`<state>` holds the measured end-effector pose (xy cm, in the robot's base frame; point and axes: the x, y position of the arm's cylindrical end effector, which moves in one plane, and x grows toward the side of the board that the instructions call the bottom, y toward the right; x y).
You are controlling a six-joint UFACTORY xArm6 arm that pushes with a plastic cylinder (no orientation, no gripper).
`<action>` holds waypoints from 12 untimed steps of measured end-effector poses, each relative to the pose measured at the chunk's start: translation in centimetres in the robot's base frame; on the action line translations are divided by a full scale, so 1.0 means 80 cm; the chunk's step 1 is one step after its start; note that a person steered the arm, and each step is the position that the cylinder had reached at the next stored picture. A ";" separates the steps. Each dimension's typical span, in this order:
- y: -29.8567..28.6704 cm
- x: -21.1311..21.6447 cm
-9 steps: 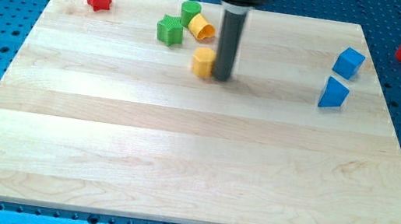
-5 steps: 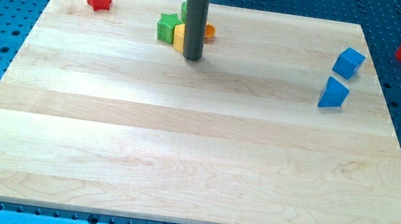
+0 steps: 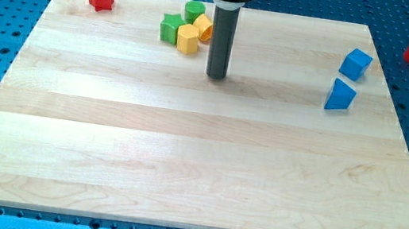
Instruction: Move the blue blocks to the center right of the board
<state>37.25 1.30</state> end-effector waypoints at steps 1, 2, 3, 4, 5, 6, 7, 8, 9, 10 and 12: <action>-0.005 -0.016; 0.083 -0.081; 0.184 -0.102; 0.225 -0.106; 0.238 -0.133; 0.289 -0.133; 0.277 -0.093; 0.245 -0.060; 0.244 -0.128; 0.328 -0.100; 0.288 0.006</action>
